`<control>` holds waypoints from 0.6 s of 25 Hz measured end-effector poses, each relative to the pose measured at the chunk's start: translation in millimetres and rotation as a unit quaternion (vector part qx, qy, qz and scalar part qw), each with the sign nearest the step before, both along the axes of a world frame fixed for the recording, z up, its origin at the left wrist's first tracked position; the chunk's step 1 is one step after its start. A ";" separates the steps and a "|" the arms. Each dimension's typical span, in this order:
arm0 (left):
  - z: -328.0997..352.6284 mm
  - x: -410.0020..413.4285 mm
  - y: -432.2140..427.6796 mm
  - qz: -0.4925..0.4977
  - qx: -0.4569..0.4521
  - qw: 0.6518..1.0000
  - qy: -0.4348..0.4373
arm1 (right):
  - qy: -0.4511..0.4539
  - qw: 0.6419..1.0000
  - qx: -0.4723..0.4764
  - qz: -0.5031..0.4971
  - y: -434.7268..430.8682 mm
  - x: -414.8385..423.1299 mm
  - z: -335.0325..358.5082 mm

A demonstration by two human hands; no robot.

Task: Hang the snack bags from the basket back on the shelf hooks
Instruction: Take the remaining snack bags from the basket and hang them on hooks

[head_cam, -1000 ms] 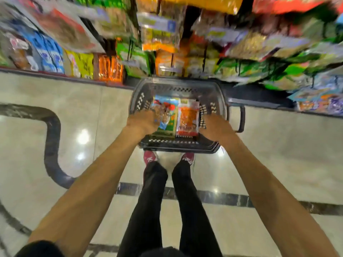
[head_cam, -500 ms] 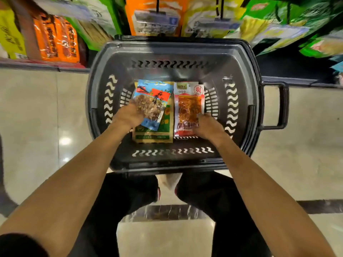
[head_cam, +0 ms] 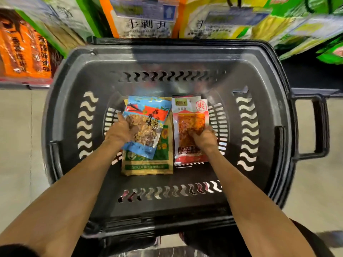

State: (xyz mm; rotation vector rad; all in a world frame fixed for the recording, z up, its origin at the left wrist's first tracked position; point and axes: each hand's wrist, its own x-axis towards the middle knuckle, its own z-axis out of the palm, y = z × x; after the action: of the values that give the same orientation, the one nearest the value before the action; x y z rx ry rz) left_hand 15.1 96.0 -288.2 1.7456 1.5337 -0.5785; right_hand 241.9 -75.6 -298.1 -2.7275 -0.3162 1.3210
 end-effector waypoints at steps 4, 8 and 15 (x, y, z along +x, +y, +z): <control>0.6 0.2 0.5 0.049 0.004 0.999 0.010 | -0.067 0.997 -0.025 -0.001 -1.1 7.8 -2.0; 12.6 -7.6 -13.5 0.214 -0.076 0.970 -0.091 | -0.037 0.993 0.022 -0.111 -8.7 14.0 18.9; 92.3 -22.2 -62.2 0.245 -0.040 0.957 -0.147 | -0.004 0.978 0.154 -0.139 -27.5 -20.3 117.1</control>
State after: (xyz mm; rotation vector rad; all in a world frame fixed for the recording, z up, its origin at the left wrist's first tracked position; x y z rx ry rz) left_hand -7.0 33.7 -195.8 1.2517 1.6179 -0.1188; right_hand 221.6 -103.1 -181.0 -2.4127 -0.1206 1.0852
